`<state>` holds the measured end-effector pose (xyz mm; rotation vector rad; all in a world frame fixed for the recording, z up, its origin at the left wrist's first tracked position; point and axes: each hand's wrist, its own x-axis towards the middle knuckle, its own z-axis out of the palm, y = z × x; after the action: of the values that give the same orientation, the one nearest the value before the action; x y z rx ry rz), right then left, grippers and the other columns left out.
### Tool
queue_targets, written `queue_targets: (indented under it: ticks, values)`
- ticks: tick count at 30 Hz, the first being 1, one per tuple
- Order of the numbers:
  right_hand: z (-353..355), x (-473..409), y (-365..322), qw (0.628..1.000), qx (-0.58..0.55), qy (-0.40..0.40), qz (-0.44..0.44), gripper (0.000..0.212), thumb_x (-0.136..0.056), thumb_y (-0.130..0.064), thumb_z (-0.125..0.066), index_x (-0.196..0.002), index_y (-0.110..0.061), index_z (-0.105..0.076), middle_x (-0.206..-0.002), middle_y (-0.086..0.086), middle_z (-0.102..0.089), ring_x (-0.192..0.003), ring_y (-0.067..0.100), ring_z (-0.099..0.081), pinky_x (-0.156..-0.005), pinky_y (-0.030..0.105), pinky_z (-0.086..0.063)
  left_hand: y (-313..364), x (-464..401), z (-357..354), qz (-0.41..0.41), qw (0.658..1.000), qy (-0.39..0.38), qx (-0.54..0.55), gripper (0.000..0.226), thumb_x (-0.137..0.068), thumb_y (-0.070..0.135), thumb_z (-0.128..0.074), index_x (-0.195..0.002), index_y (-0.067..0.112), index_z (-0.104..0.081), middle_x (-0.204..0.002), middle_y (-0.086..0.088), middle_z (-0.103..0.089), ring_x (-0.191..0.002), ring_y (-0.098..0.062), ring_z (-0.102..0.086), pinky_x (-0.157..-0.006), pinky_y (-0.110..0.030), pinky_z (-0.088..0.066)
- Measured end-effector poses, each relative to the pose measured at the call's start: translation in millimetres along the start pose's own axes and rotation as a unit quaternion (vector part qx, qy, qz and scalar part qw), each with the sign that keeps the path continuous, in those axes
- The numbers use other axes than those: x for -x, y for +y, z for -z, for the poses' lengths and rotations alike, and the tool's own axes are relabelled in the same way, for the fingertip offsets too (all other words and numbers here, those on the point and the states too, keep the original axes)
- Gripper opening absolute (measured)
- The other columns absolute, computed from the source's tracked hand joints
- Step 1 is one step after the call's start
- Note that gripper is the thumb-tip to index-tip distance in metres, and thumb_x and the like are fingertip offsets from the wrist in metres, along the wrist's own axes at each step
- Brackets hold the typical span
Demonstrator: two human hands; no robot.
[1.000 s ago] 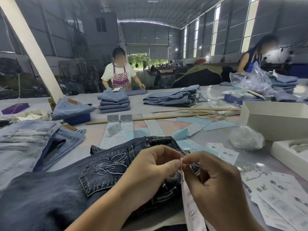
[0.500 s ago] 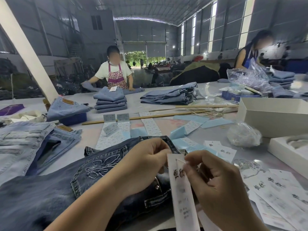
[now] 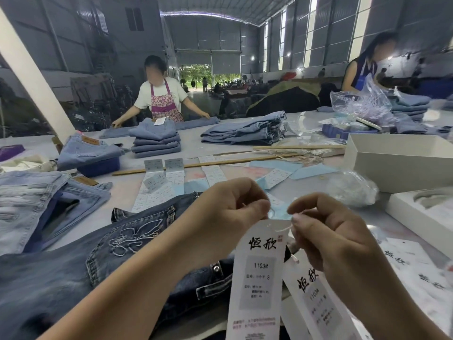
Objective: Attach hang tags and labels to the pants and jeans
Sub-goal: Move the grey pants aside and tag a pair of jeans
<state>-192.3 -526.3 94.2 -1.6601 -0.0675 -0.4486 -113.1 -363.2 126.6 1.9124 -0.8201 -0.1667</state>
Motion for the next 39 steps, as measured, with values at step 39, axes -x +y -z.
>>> queue_targets:
  ticks: [39]
  values:
    - [-14,3,3,0.986,0.008,-0.099,-0.133,0.016,-0.061,-0.028,-0.061,-0.055,-0.014,-0.063,-0.051,0.003,-0.048,-0.047,0.012,-0.042,-0.045,0.021,-0.032,-5,-3,4,0.11,0.987,-0.043,0.107,0.002,-0.063,0.023,-0.061,-0.062,0.023,-0.063,-0.064,0.003,-0.053,-0.056,-0.006,-0.044,-0.053,-0.016,-0.036]
